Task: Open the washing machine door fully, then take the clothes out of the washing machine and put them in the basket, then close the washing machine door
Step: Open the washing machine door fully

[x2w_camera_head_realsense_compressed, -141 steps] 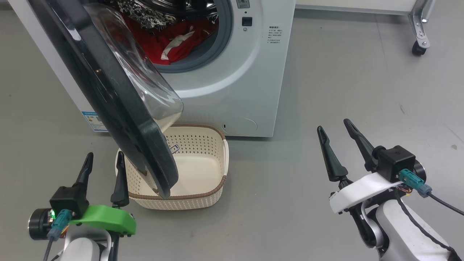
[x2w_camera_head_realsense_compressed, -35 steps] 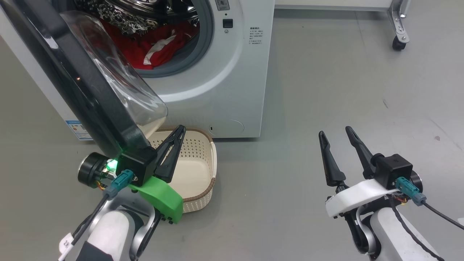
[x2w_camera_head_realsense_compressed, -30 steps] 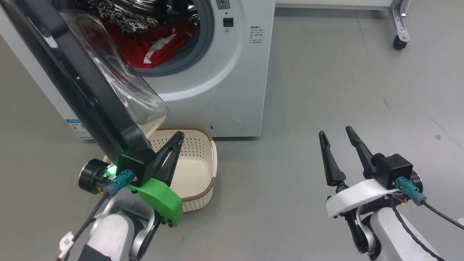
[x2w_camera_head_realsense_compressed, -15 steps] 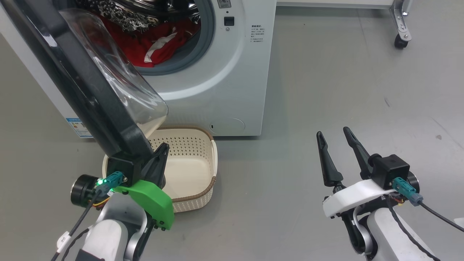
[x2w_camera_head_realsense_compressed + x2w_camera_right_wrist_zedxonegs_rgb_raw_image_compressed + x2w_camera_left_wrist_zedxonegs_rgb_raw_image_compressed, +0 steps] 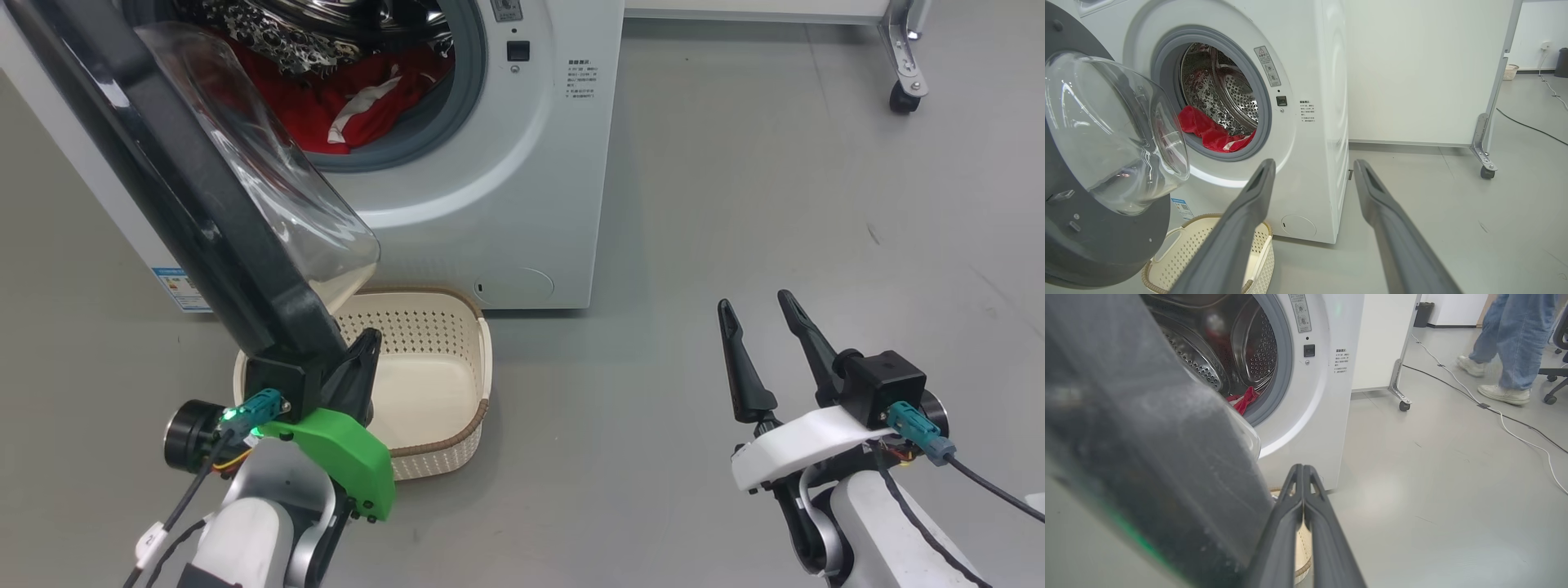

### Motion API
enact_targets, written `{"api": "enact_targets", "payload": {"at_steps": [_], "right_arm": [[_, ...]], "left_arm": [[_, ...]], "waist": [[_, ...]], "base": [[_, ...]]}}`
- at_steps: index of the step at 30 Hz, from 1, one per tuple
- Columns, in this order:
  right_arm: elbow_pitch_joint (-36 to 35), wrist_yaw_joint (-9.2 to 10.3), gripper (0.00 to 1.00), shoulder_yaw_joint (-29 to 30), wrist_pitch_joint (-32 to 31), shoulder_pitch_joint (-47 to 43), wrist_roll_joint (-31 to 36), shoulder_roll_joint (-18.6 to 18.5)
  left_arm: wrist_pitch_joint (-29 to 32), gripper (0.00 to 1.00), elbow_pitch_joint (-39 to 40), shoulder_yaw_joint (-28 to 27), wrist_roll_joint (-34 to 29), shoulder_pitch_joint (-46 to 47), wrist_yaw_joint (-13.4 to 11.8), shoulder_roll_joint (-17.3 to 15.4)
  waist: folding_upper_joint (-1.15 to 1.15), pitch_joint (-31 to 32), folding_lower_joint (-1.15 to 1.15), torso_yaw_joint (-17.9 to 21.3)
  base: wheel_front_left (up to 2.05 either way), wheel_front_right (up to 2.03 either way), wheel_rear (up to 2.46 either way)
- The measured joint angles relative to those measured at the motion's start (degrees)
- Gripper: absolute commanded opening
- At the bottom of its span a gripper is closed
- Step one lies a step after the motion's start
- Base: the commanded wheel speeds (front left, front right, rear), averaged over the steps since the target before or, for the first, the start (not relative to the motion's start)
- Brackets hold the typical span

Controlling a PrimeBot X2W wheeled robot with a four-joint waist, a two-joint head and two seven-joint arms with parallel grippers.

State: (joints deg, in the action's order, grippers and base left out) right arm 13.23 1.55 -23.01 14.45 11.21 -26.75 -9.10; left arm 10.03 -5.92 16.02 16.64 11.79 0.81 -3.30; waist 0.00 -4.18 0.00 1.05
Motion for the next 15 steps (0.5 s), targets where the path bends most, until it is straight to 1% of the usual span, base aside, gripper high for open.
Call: {"api": "enact_targets", "payload": {"at_steps": [10,15], "right_arm": [[0.03,0.00,1.00,1.59,0.00,-0.68,0.18,-0.04],[0.11,-0.46,1.00,1.77,0.00,-1.27,0.19,0.00]], "left_arm": [[-0.02,0.00,-1.20,1.19,0.02,-0.01,0.00,0.43],[-0.09,0.00,-1.62,1.37,0.40,-0.02,-0.01,0.59]], "waist": [[0.00,0.54,0.00,-2.72],[0.00,0.91,0.00,-4.79]], "base": [[0.00,0.00,0.00],[0.00,0.00,0.00]]}}
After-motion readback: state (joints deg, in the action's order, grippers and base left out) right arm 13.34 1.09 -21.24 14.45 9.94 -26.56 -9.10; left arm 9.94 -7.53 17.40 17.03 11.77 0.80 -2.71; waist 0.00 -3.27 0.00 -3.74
